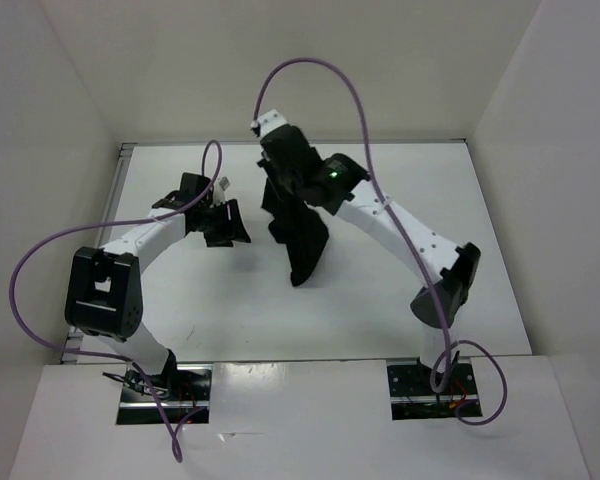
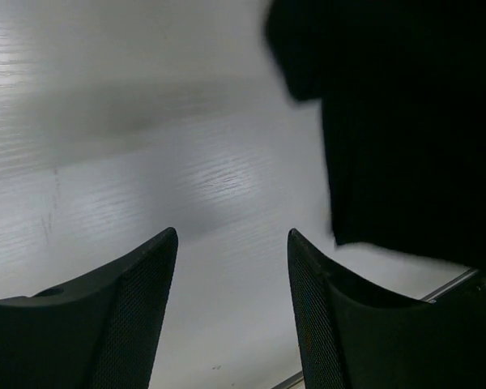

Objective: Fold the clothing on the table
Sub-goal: Flatten the skirt out

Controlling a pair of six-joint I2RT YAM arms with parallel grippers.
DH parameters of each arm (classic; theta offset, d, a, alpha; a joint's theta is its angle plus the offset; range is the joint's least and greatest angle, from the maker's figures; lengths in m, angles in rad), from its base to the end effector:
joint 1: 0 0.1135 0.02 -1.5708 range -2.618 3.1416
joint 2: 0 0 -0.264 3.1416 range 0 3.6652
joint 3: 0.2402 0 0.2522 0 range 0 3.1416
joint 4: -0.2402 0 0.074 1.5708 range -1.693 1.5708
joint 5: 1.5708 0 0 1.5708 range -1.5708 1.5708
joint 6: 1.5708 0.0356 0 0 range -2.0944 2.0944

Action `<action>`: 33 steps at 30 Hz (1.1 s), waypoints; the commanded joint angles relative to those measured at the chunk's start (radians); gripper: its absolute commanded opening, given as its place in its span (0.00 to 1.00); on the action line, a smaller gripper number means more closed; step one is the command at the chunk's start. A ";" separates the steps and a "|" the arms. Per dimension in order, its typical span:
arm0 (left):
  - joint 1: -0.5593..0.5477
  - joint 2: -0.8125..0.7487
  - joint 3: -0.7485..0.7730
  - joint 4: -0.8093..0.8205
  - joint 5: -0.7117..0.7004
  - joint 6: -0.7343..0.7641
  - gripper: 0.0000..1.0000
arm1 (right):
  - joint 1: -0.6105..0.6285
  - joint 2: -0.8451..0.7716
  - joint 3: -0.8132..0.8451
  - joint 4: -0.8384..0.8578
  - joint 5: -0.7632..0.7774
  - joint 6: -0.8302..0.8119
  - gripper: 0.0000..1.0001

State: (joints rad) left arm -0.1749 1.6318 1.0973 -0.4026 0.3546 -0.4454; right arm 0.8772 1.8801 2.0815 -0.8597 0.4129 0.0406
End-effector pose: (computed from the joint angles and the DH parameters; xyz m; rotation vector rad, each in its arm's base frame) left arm 0.3337 -0.0715 0.2173 -0.1960 2.5555 -0.6927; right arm 0.2748 0.3082 0.4075 -0.6729 2.0591 0.0638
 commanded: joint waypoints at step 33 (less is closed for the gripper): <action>0.087 -0.090 -0.008 0.044 -0.038 -0.027 0.64 | -0.384 -0.039 -0.434 0.142 -0.084 0.295 0.00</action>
State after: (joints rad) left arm -0.1177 1.5555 1.0767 -0.3798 0.3698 -0.4515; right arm 0.3679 1.9865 1.5406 -0.7105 0.3519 0.3538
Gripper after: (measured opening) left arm 0.642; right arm 0.008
